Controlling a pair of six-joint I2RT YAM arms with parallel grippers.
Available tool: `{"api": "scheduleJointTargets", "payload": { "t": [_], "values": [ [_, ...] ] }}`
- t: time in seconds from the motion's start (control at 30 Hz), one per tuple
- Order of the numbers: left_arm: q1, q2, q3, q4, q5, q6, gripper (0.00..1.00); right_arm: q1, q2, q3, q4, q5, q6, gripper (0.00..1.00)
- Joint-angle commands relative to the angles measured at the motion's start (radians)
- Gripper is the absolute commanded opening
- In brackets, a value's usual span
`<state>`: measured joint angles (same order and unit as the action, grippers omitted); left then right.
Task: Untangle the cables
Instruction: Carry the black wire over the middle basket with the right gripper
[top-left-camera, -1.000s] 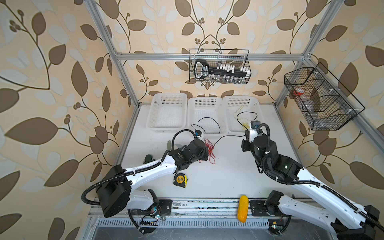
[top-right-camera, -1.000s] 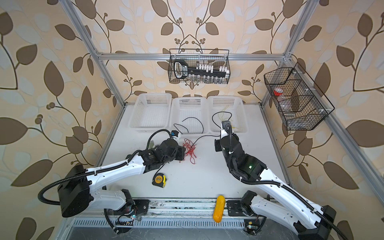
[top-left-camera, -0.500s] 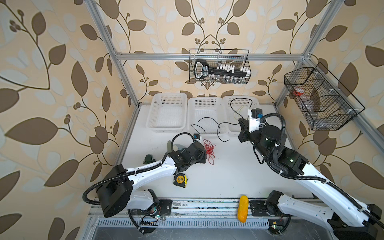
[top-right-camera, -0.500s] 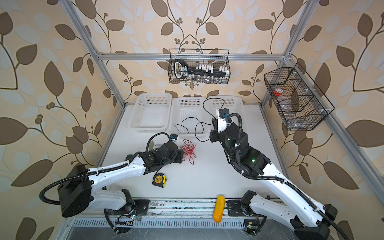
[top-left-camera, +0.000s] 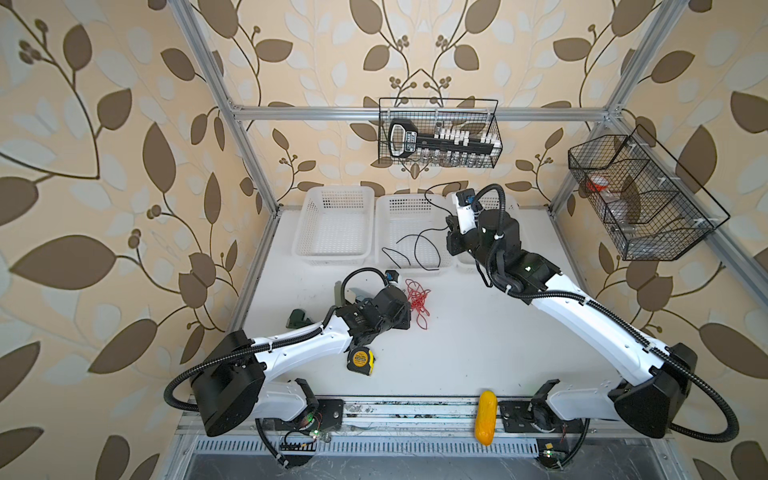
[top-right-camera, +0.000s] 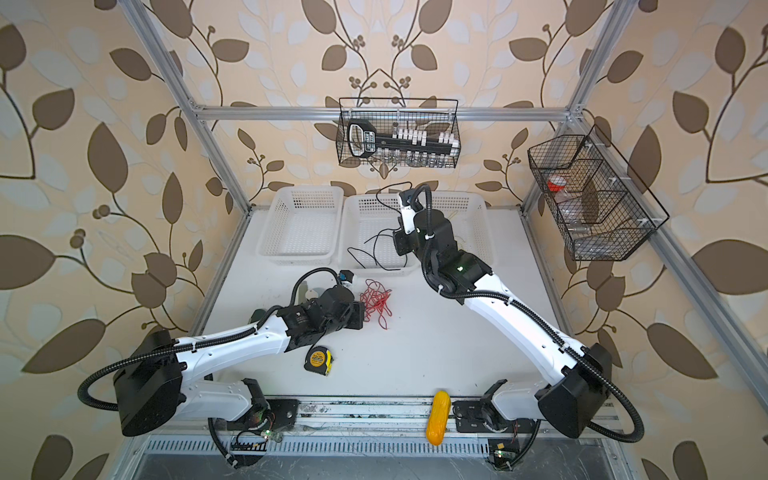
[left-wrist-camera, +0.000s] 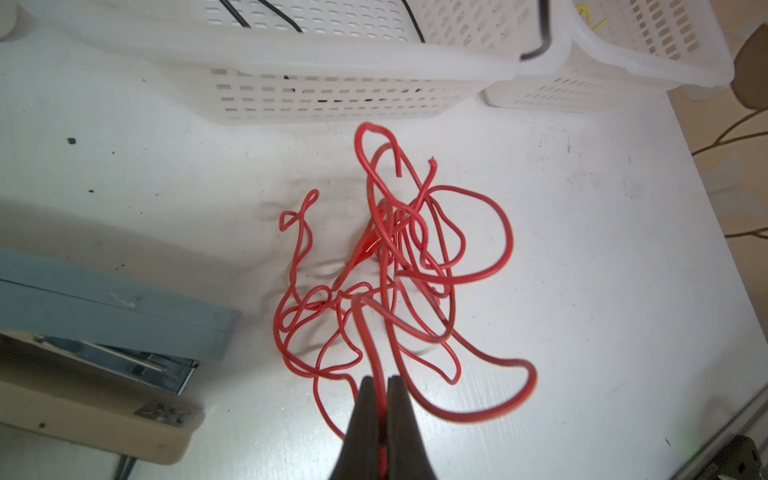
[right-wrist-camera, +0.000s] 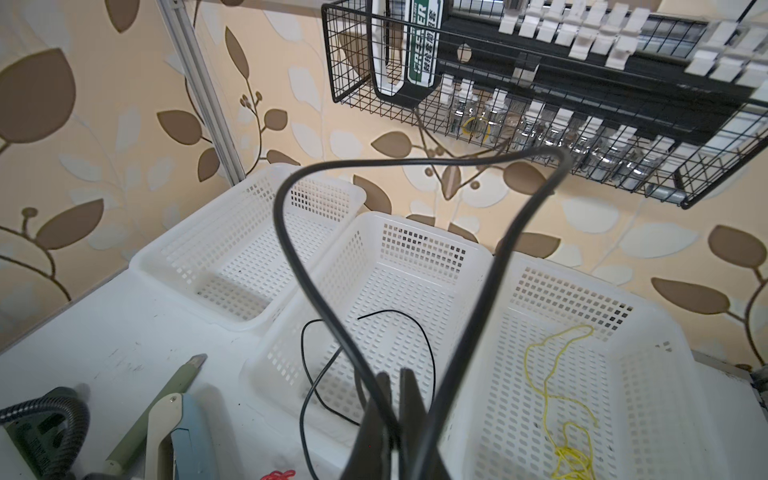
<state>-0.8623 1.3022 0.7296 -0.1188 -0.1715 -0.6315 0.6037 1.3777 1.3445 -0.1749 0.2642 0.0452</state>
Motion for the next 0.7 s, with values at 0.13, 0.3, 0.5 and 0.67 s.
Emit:
{"api": "scheduleJointTargets", "payload": {
  "t": [0.13, 0.3, 0.5, 0.67],
  "values": [
    [0.006, -0.013, -0.001, 0.016, -0.026, -0.016, 0.0, -0.055, 0.108, 0.065, 0.092, -0.115, -0.048, 0.0],
    [0.006, -0.01, -0.003, 0.037, -0.008, -0.008, 0.0, -0.057, 0.238, 0.053, 0.113, -0.123, -0.068, 0.0],
    [0.006, -0.043, -0.025, 0.059, 0.001, 0.007, 0.0, -0.066, 0.374, 0.039, 0.12, -0.124, -0.031, 0.0],
    [0.006, -0.058, -0.03, 0.056, -0.011, 0.015, 0.0, -0.08, 0.459, 0.052, 0.094, -0.129, 0.019, 0.0]
  ]
}}
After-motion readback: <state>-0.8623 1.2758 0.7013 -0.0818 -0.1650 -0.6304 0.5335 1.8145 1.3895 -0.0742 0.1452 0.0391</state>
